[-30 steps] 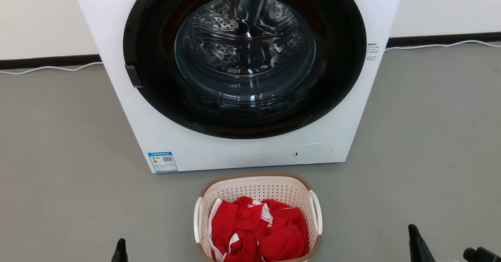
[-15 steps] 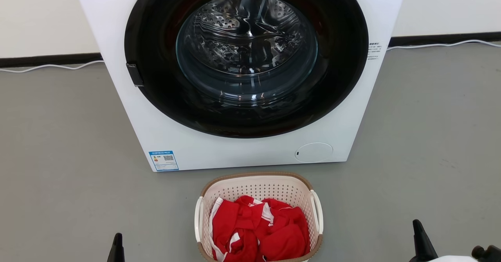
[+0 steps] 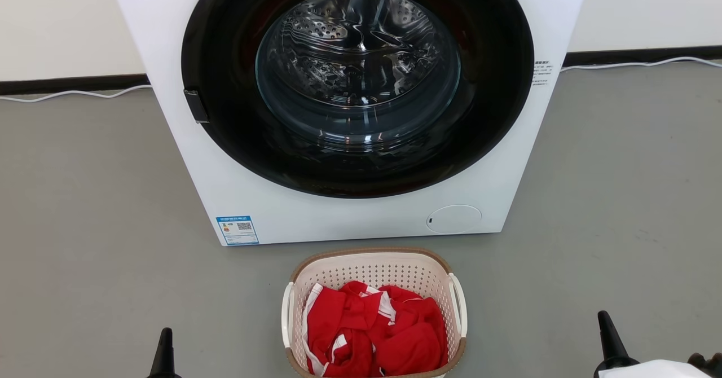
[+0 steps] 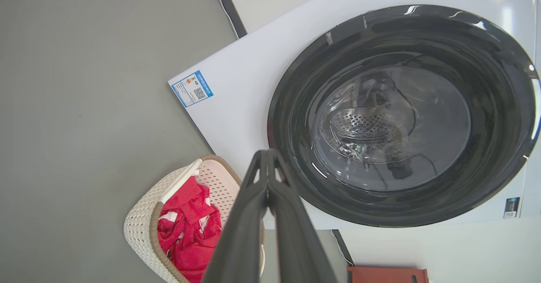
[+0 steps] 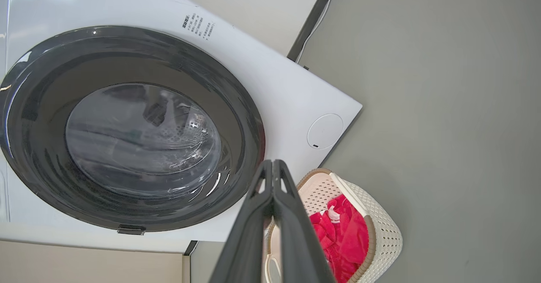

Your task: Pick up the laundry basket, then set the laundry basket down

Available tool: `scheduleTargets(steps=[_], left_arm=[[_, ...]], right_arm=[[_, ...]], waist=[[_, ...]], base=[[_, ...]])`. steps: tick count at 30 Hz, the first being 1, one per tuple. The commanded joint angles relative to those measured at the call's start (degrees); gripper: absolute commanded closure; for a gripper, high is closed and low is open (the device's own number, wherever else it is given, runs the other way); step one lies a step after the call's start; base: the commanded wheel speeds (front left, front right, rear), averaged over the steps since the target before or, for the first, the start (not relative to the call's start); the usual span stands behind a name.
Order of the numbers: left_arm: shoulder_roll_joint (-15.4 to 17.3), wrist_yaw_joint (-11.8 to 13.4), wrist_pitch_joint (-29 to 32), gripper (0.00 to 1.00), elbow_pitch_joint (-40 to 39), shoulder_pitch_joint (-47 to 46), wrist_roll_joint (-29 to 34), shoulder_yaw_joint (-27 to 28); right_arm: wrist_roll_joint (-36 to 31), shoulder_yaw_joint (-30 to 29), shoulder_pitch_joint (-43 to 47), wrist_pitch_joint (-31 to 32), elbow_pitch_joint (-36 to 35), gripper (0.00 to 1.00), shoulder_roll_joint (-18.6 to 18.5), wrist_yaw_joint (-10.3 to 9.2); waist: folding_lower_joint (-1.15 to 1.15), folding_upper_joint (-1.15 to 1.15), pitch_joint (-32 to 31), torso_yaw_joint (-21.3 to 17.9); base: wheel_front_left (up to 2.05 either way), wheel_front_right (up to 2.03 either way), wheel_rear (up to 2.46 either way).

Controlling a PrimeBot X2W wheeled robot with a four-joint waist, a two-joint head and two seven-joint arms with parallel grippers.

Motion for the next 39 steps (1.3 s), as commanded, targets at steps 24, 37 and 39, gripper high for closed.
scheduleTargets(steps=[24,37,39], left_arm=[[1.19,-0.38,4.56,1.0,-3.0,-5.09,-14.63,3.82],[1.29,-0.42,6.77,1.0,-3.7,-6.16,-21.83,5.02],[1.3,-0.43,7.0,1.0,-3.77,-6.27,-22.61,5.15]], right_arm=[[18.44,-1.18,-4.74,4.57,-2.68,1.0,-1.17,0.06],[27.53,-2.09,-5.87,6.78,-3.13,1.0,-1.24,0.04],[28.51,-2.2,-5.99,7.03,-3.18,1.0,-1.24,0.03]], waist=[[0.0,0.0,0.32,0.46],[0.0,0.0,0.49,0.7],[0.0,0.0,0.51,0.72]], base=[[0.0,0.0,0.0],[0.0,0.0,0.0],[0.0,0.0,0.0]])
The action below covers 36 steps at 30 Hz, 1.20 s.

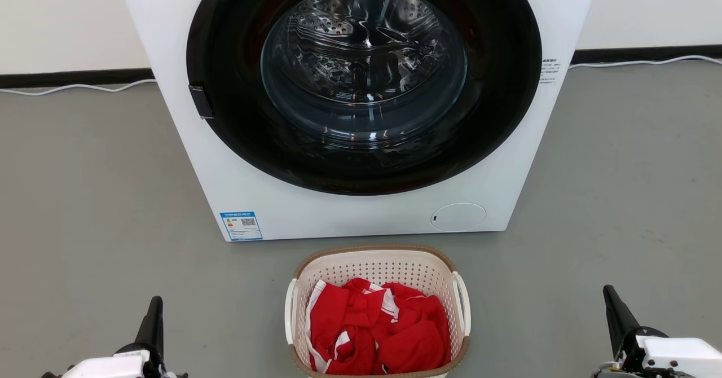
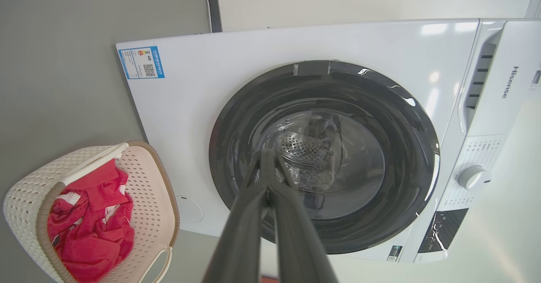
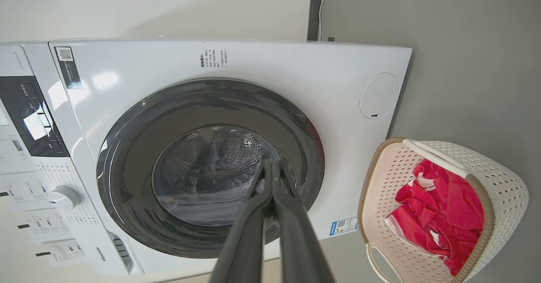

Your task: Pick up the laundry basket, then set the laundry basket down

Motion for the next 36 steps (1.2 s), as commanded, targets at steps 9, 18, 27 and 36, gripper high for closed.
scheduleTargets(steps=[9,18,27,36], left_arm=[[1.07,-0.43,0.53,1.0,-1.66,-2.75,-1.24,2.01],[1.07,-0.43,0.53,1.0,-1.67,-2.75,-1.24,2.01],[1.07,-0.43,0.53,1.0,-1.67,-2.75,-1.24,2.01],[1.07,-0.43,0.53,1.0,-1.67,-2.75,-1.24,2.01]], right_arm=[[1.31,0.8,-2.51,0.78,-1.76,1.0,-0.88,0.16],[1.2,0.67,-2.52,0.89,-1.75,1.0,-0.78,0.16],[1.1,0.54,-2.54,0.99,-1.74,1.0,-0.7,0.16],[1.0,0.43,-2.55,1.07,-1.73,1.0,-0.62,0.16]], waist=[[0.0,-0.01,0.01,0.01],[0.0,-0.01,0.01,0.01],[0.0,-0.01,0.01,0.01],[0.0,-0.01,0.01,0.01]], base=[[0.0,0.0,0.0],[0.0,0.0,0.0],[0.0,0.0,0.0],[0.0,0.0,0.0]])
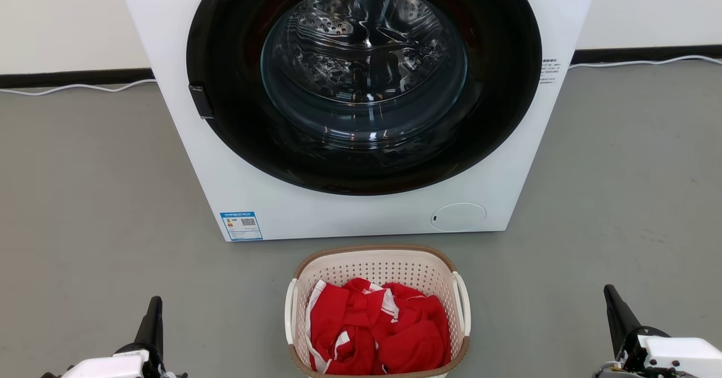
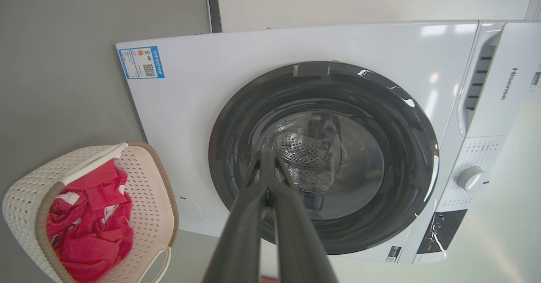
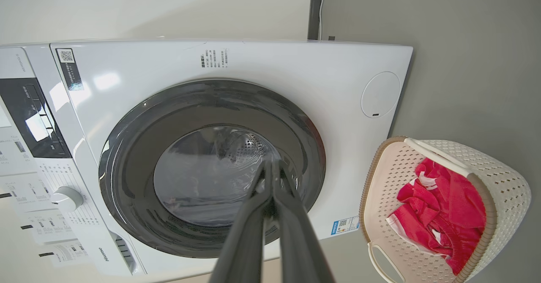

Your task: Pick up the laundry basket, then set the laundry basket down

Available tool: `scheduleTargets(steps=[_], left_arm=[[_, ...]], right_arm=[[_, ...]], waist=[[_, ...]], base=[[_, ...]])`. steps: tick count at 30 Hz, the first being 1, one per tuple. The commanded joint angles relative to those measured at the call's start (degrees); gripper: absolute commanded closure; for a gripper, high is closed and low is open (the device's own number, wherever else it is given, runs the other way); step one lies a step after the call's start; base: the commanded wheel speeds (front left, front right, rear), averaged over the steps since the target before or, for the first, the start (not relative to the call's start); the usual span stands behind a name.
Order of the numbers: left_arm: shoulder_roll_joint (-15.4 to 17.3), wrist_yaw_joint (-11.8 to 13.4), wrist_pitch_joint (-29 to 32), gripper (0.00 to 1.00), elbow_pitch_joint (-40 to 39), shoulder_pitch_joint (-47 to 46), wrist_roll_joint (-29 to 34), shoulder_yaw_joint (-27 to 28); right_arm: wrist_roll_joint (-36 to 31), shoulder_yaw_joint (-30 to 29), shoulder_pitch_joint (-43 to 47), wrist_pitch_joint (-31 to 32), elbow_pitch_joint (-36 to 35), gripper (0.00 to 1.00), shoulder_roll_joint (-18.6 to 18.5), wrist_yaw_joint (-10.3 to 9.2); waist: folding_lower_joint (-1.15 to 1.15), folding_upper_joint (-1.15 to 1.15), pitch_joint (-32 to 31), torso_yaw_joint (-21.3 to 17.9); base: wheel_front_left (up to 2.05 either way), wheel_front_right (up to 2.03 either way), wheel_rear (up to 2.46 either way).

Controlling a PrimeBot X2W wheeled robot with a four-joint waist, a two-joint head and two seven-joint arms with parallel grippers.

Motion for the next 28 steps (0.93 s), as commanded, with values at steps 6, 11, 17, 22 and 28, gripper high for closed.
scheduleTargets(steps=[6,11,17,22,28], left_arm=[[1.07,-0.43,0.5,1.0,-1.63,-2.67,-0.41,1.88],[1.07,-0.43,0.49,1.0,-1.63,-2.67,-0.41,1.88],[1.07,-0.43,0.49,1.0,-1.63,-2.67,-0.42,1.87],[1.07,-0.43,0.48,1.0,-1.63,-2.67,-0.42,1.86],[1.07,-0.43,0.48,1.0,-1.63,-2.67,-0.43,1.86]], right_arm=[[-0.05,0.86,-2.54,0.5,-1.71,1.0,-0.63,0.17],[-0.1,0.81,-2.54,0.55,-1.71,1.0,-0.59,0.17],[-0.14,0.76,-2.54,0.59,-1.7,1.0,-0.55,0.17],[-0.19,0.69,-2.55,0.64,-1.7,1.0,-0.51,0.17],[-0.25,0.62,-2.56,0.69,-1.7,1.0,-0.46,0.17]], waist=[[0.0,0.0,0.0,0.0],[0.0,0.0,0.0,0.0],[0.0,0.0,0.0,0.0],[0.0,0.0,0.0,0.0],[0.0,0.0,0.0,0.0]], base=[[0.0,0.0,0.0],[0.0,0.0,0.0],[0.0,0.0,0.0],[0.0,0.0,0.0],[0.0,0.0,0.0]])
